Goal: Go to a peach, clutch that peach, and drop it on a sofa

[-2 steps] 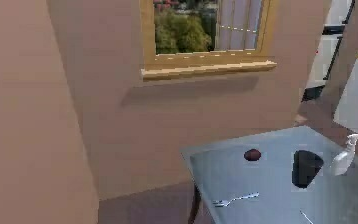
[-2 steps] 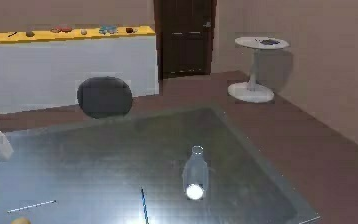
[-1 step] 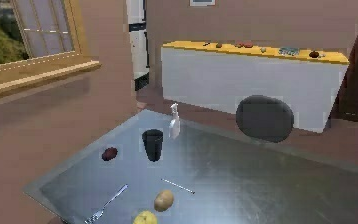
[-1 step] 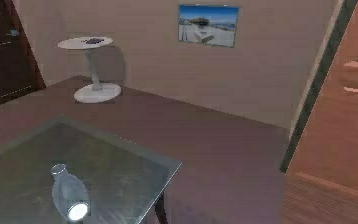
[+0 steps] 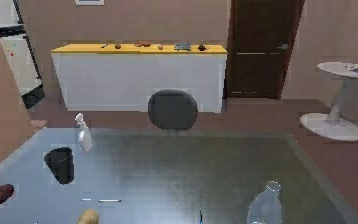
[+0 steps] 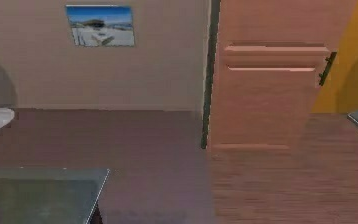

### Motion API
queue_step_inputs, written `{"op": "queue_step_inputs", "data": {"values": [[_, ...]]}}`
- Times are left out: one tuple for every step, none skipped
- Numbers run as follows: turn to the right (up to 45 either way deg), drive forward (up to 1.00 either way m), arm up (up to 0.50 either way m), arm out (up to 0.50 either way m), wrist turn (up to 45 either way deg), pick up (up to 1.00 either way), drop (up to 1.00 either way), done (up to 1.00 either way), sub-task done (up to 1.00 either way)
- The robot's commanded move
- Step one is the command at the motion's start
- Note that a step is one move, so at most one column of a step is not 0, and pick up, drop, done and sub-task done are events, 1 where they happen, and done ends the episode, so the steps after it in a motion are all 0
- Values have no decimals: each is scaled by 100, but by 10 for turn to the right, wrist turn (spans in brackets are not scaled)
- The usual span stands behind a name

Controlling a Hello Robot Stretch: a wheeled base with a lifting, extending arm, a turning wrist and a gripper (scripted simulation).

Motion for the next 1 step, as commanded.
{"op": "queue_step_inputs", "data": {"values": [[0, 5, 0, 0, 0, 0, 0, 0, 0]]}}
